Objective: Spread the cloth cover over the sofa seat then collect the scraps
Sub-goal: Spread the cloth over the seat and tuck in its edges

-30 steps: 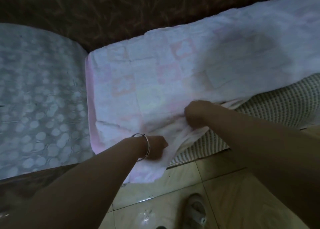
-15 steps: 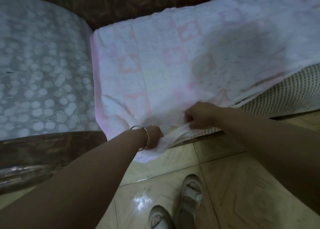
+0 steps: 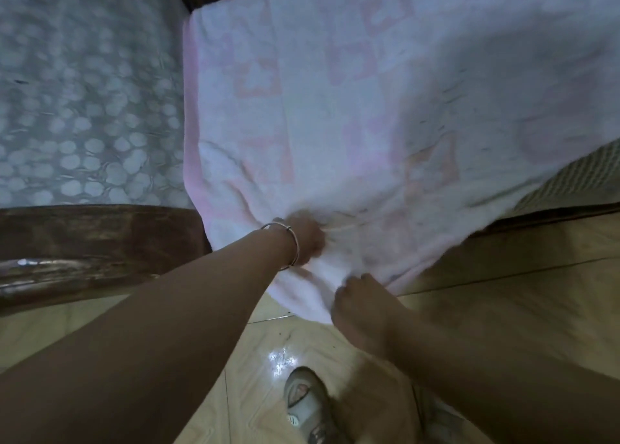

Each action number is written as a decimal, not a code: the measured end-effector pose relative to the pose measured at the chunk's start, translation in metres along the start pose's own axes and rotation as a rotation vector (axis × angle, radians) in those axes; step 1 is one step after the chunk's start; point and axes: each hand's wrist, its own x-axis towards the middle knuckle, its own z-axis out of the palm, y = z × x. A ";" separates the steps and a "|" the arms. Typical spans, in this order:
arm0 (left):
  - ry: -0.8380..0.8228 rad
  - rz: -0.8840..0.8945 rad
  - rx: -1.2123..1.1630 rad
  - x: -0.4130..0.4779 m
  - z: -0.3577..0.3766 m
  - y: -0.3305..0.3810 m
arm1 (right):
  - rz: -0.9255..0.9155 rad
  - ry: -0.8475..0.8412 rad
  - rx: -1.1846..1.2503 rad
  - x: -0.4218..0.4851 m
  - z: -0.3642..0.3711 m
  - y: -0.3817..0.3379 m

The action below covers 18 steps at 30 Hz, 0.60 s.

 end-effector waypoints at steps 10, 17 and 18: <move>-0.018 -0.060 -0.177 -0.013 0.021 -0.012 | 0.156 -0.249 0.289 0.032 0.011 0.005; 0.102 -0.101 -0.333 -0.029 0.013 -0.025 | 0.145 -0.030 0.403 0.052 -0.011 -0.008; 0.116 -0.110 -0.347 -0.030 0.011 -0.028 | 0.148 -0.054 0.400 0.056 -0.012 -0.012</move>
